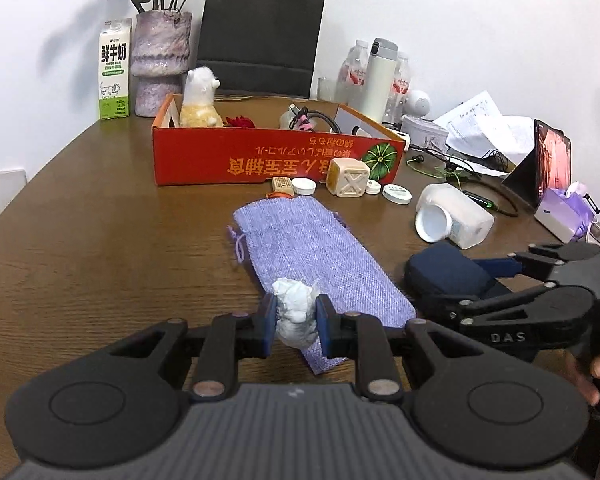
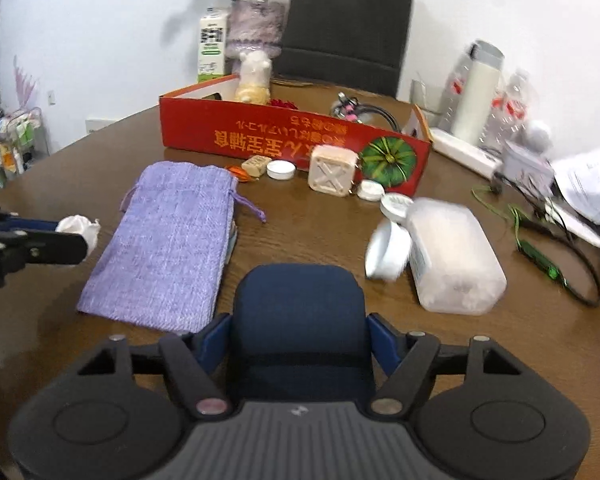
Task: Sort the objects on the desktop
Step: 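Carry the tissue into the orange box and release it with the left tool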
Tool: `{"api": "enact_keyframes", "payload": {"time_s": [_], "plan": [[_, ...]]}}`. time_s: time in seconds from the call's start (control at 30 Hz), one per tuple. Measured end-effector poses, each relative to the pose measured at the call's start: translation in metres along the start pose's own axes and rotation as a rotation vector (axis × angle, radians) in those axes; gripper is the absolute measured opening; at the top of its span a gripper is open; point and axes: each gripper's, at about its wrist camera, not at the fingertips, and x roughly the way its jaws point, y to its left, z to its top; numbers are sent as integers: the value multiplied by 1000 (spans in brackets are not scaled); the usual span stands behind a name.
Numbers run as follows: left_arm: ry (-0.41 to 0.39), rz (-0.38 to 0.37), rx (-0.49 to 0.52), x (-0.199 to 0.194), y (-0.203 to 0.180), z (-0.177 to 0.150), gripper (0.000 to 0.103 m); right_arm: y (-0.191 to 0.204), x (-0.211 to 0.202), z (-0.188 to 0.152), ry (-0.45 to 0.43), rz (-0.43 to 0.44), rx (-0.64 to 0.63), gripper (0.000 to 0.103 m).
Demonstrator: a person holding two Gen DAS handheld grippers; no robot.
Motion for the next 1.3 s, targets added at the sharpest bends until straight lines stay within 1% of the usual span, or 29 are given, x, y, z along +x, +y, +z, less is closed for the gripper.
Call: {"api": "enact_keyframes", "payload": {"time_s": [0.03, 0.1, 0.13, 0.17, 0.23, 0.3, 0.37, 0.43, 0.53, 0.6, 0.67, 0.7, 0.73, 0.8, 0.83, 0.87, 0.9, 0.93, 0.97, 1.03, 1.07, 1.1, 1.13, 1.17, 1.23, 1.27, 1.3], "plan": [[1, -5, 1, 1, -1, 0, 21, -1, -1, -1, 4, 2, 16, 70], [1, -14, 1, 1, -3, 0, 21, -3, -4, -3, 2, 7, 37, 65], [-2, -20, 5, 0, -5, 0, 21, -4, -7, -3, -3, 6, 49, 61], [-11, -23, 9, -2, -7, 1, 21, -5, -10, -3, -6, 6, 59, 59], [-40, -27, 5, -7, -6, 6, 21, -12, -19, 0, -32, 13, 120, 58], [-69, -37, -20, -11, 0, 17, 21, -23, -27, 8, -70, 23, 184, 58], [-90, -44, -40, -9, 8, 34, 21, -38, -34, 21, -113, 47, 246, 58], [-115, -29, -38, -5, 12, 53, 21, -52, -35, 38, -133, 83, 287, 58], [-143, -22, -33, 7, 16, 91, 21, -67, -29, 76, -162, 104, 286, 58], [-127, -62, -48, 26, 21, 122, 21, -76, -16, 109, -155, 120, 279, 59], [-87, -85, -59, 50, 24, 153, 21, -87, 6, 150, -119, 135, 275, 59], [-79, -75, -41, 62, 24, 166, 21, -93, 17, 169, -103, 138, 292, 59], [-63, -47, -33, 76, 23, 180, 21, -97, 32, 190, -77, 125, 297, 59], [-12, -10, -9, 112, 24, 202, 21, -99, 66, 227, 10, 79, 269, 59], [22, -1, -30, 133, 26, 212, 21, -98, 86, 243, 57, 49, 249, 59], [49, 4, -31, 151, 26, 218, 21, -94, 110, 257, 115, 19, 200, 59], [63, 29, -48, 167, 27, 220, 21, -91, 133, 266, 167, -7, 186, 59], [66, 71, -59, 185, 26, 222, 21, -90, 156, 272, 208, -36, 190, 59], [74, 87, -64, 199, 27, 220, 21, -87, 174, 274, 221, -53, 177, 59], [113, 103, -109, 220, 29, 211, 21, -81, 205, 269, 247, -101, 172, 59], [133, 103, -119, 229, 28, 205, 21, -80, 215, 263, 263, -111, 182, 59], [146, 106, -116, 235, 27, 200, 21, -81, 223, 255, 266, -101, 197, 59], [160, 110, -100, 241, 25, 196, 22, -80, 227, 249, 271, -95, 203, 59], [171, 111, -80, 245, 23, 192, 23, -81, 227, 244, 251, -93, 213, 60], [192, 95, -66, 250, 20, 185, 24, -83, 225, 240, 249, -95, 234, 60], [205, 87, -73, 253, 20, 182, 26, -84, 224, 240, 254, -91, 235, 61], [214, 80, -81, 255, 21, 180, 31, -86, 224, 240, 267, -86, 235, 62]]}}
